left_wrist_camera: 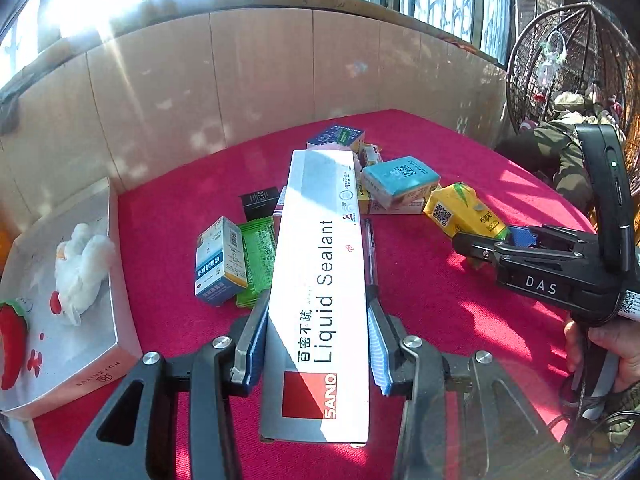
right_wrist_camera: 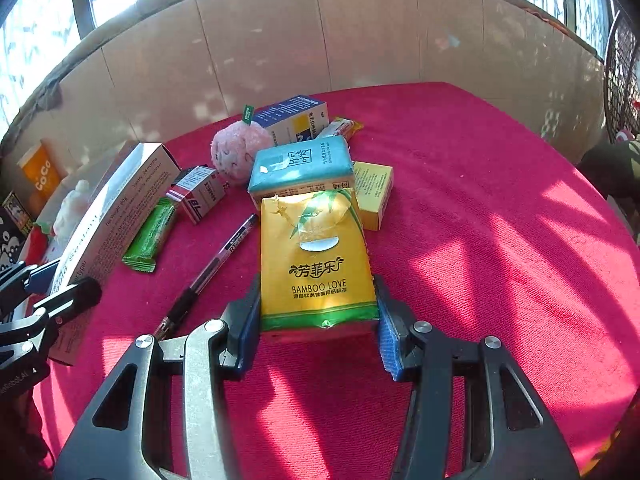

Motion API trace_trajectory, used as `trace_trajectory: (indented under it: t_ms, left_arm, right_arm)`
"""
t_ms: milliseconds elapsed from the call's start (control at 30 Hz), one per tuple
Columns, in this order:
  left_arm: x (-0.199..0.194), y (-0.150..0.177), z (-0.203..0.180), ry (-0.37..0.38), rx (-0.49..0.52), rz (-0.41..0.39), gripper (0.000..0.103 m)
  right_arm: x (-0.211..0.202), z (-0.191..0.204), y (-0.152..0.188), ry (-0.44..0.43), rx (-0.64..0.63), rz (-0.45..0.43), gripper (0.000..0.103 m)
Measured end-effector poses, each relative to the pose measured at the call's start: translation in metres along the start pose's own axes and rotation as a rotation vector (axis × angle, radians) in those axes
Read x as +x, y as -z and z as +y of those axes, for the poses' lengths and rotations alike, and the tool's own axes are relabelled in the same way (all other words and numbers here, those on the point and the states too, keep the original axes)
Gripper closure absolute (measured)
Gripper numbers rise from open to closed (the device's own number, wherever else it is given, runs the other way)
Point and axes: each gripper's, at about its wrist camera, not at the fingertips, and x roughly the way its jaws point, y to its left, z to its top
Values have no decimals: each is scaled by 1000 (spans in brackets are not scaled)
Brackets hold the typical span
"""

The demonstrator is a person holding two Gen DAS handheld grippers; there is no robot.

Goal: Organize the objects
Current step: 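Grasp the Liquid Sealant box with the left tool while the right tool grasps the yellow tissue pack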

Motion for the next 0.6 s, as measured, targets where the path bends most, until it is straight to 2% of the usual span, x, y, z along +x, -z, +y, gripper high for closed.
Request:
trace_trajectory:
  t_ms: [333,600]
  left_arm:
    - [-16,2,27,-50,-97,-46,60]
    - [-39,17,83,-181,-221,-69,60]
  right_arm:
    - [-26,41,-16,-80,-51,-47,54]
    - [-30,99,-27,-165,-165,-76,54]
